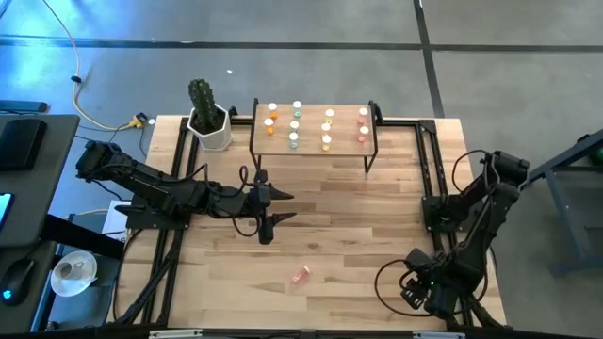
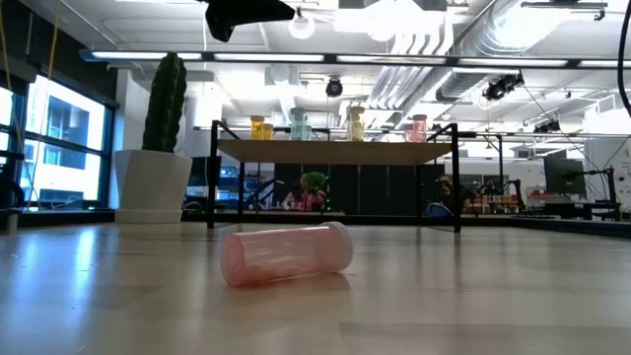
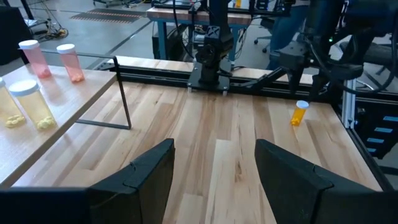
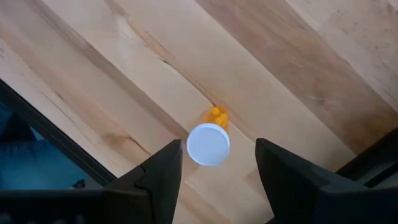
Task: Pick and place medicine bottles onto shelf by color
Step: Put the orange pill bottle on the shelf
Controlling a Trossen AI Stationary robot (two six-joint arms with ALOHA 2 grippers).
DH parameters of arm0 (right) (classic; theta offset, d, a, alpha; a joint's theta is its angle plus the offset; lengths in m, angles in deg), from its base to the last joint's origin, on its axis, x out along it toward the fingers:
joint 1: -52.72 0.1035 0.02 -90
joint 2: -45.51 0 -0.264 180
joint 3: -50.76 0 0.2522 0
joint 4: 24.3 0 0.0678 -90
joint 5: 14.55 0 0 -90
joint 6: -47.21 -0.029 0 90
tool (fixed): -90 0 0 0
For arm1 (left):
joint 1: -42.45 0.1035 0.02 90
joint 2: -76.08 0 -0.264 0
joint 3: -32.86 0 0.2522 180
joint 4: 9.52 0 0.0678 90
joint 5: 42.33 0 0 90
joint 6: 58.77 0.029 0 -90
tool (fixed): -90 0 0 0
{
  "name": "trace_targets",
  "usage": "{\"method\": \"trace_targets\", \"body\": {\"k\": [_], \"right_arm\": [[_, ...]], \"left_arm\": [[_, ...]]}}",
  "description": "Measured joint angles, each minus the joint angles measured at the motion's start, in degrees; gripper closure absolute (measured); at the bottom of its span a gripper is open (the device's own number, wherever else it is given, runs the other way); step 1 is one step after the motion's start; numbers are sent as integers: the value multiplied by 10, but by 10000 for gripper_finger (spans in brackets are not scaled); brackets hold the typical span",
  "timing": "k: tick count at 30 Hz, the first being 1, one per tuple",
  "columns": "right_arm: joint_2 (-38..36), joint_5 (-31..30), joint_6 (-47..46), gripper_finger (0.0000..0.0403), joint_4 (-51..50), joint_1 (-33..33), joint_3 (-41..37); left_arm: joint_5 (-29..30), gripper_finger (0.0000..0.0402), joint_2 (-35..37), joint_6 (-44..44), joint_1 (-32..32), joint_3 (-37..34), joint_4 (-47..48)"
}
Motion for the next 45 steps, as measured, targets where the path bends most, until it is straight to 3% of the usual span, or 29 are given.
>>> {"method": "trace_targets", "body": {"k": [17,27,32,38,45], "right_arm": [[58,11,2,212,23,-2,0],[59,11,0,286,27,-2,0],[59,11,-14,299,32,-2,1],[59,-6,-13,295,69,-9,0],[59,-83,45,295,153,-47,0]], "left_arm": [[-2,190,0,0,0,0,0],[-2,190,0,0,0,0,11],[-3,190,0,0,0,0,43],[-45,190,0,0,0,0,77],[-138,190,-14,1,0,0,96]]}}
